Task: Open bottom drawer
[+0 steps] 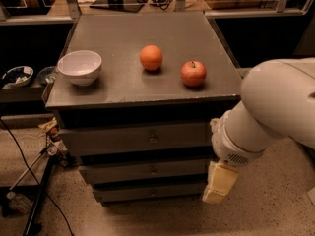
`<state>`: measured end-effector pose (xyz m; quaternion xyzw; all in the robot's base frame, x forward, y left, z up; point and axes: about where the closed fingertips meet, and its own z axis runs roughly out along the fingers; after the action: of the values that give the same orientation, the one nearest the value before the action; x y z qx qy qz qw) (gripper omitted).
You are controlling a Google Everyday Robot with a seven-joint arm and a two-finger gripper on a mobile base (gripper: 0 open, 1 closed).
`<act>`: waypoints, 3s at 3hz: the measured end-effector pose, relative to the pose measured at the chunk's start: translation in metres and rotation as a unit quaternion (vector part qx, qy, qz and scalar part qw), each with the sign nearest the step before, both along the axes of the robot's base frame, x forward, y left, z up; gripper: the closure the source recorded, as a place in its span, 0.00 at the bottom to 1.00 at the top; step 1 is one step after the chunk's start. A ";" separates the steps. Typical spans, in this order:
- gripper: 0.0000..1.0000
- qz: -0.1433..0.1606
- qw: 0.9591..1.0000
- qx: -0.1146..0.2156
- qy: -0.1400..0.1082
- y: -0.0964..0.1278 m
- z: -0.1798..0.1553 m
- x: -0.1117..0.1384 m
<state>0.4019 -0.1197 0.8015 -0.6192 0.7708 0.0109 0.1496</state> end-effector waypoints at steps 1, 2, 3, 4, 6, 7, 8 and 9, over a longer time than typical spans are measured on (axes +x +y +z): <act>0.00 0.000 1.000 0.000 0.000 0.000 0.000 0.000; 0.00 0.004 1.000 0.004 0.009 0.004 -0.010 -0.005; 0.00 0.021 0.999 0.002 0.049 0.032 -0.080 -0.004; 0.00 0.019 0.998 0.005 0.055 0.033 -0.089 -0.004; 0.00 0.014 0.995 0.027 0.092 0.045 -0.162 0.003; 0.00 0.007 0.996 0.015 0.088 0.044 -0.174 -0.004; 0.00 -0.036 0.996 0.031 0.075 0.056 -0.224 0.015; 0.00 -0.036 0.996 0.031 0.075 0.056 -0.224 0.015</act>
Offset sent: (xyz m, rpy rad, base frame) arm -0.0094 0.0084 -0.0242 0.0191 0.0416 0.0180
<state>0.4172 -0.0640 0.5773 -0.5835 0.8009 0.0760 0.1108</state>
